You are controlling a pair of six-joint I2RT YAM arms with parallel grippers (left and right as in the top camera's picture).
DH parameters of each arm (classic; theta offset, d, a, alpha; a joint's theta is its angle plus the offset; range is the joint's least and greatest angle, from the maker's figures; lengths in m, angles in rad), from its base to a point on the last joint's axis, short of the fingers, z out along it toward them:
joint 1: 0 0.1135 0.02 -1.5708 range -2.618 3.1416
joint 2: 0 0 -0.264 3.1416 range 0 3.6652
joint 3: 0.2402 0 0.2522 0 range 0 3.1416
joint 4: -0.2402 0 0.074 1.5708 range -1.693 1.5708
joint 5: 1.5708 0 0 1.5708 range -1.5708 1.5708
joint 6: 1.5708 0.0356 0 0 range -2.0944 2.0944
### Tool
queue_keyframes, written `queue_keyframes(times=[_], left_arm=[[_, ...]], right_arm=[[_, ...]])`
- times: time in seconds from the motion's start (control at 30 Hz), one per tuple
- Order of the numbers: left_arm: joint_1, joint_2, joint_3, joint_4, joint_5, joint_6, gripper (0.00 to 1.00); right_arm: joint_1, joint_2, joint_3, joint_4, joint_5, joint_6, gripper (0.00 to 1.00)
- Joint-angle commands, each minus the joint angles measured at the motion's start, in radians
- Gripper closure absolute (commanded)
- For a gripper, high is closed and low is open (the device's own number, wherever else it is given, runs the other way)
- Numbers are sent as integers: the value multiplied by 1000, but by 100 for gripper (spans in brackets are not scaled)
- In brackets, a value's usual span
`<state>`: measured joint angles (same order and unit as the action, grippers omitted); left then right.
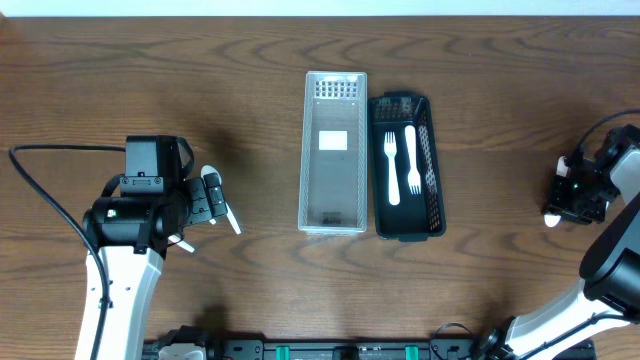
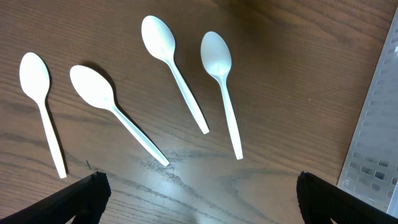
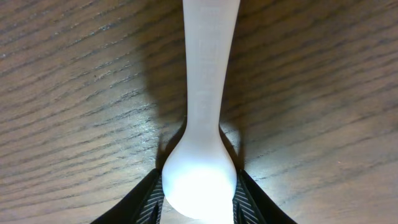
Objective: Pack container
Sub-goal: 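Move the right gripper to the white spoon and grasp it, then carry the spoon into the dark green basket and release it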
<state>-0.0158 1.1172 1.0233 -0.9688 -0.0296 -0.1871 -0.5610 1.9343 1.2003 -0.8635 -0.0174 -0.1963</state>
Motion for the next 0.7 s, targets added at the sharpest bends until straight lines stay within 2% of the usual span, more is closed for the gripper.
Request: queue_keyframes(times=[0.0, 0.27, 0.37, 0.67], left_arm=[[4, 0, 12, -3, -4, -10, 2], [4, 0, 12, -3, -4, -10, 2], [4, 0, 12, -3, -4, -10, 2], [4, 0, 12, -2, -4, -10, 2]], right_arm=[[8, 37, -10, -1, 25, 17, 69], [8, 37, -10, 1, 24, 27, 76], [9, 37, -9, 7, 24, 47, 84], [94, -79, 149, -91, 10, 159, 84]])
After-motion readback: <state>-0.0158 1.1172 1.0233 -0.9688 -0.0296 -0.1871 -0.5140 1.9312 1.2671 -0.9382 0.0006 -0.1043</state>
